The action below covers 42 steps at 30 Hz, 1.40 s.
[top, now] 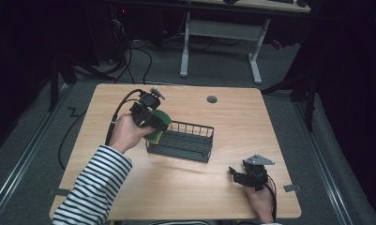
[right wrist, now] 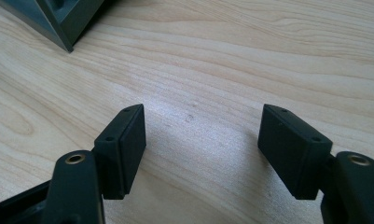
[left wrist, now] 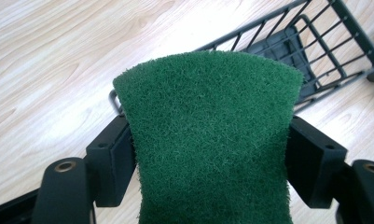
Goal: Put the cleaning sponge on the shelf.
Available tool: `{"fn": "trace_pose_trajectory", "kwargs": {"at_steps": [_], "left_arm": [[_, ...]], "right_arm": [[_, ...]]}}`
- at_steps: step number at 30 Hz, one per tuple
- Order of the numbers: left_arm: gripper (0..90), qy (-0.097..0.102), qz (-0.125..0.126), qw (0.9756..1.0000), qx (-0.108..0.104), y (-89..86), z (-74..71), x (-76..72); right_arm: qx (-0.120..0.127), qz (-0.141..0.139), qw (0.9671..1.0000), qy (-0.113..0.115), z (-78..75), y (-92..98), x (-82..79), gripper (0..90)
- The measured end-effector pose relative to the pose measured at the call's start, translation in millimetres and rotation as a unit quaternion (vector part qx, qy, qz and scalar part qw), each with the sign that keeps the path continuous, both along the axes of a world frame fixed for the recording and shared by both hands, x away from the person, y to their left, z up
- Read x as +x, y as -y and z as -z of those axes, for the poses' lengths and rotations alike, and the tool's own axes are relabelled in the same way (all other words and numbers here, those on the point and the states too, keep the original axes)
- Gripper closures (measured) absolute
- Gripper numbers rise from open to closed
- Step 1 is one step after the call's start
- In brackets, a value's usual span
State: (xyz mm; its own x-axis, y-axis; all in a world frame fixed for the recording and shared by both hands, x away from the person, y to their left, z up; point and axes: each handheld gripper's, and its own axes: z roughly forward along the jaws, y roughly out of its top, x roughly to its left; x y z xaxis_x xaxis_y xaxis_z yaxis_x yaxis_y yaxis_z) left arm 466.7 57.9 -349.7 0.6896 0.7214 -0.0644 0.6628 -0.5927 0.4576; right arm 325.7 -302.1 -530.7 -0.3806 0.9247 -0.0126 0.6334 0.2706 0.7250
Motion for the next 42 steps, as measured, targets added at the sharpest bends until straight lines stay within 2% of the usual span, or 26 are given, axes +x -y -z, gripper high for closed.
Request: {"fn": "trace_pose_trajectory", "kwargs": {"at_steps": [6, 12, 16, 20, 24, 29, 35, 42], "left_arm": [[27.4, -0.009, 0.009, 0.9999, 0.01, 23.5, 8.2, 12.3], [27.3, -0.002, -0.001, 0.9999, 0.012, 37.5, 17.6, 21.1], [27.1, 0.001, -0.008, 0.9999, 0.014, 41.4, 23.2, 26.0], [26.9, 0.015, -0.011, 0.9991, 0.038, 45.3, 30.8, 29.3], [26.7, 0.018, -0.019, 0.9992, 0.03, 48.2, 35.2, 31.3], [26.4, 0.025, -0.021, 0.9989, 0.035, 54.5, 40.6, 29.7], [26.1, 0.019, -0.023, 0.9989, 0.037, 54.1, 48.4, 29.7], [25.8, 0.023, -0.02, 0.9986, 0.042, 53.4, 53.5, 26.4]], "right_arm": [[0.0, 0.0, 1.0, 0.0, 0.0, -0.1, 0.0, 32.1], [-0.001, -0.001, 1.0, 0.0, 0.0, -0.2, 0.0, 31.8], [-0.001, -0.001, 1.0, 0.0, 0.0, -0.2, 0.0, 31.8], [-0.001, -0.001, 1.0, 0.0, 0.1, -0.3, 0.0, 31.8], [-0.002, -0.001, 1.0, 0.0, 0.0, -0.3, -0.1, 31.7], [-0.002, -0.002, 1.0, 0.0, 0.0, -0.3, 0.0, 31.6], [-0.002, -0.002, 1.0, 0.0, 0.1, -0.3, 0.0, 31.5], [-0.002, -0.002, 1.0, 0.0, 0.1, -0.4, 0.0, 31.5]]}}
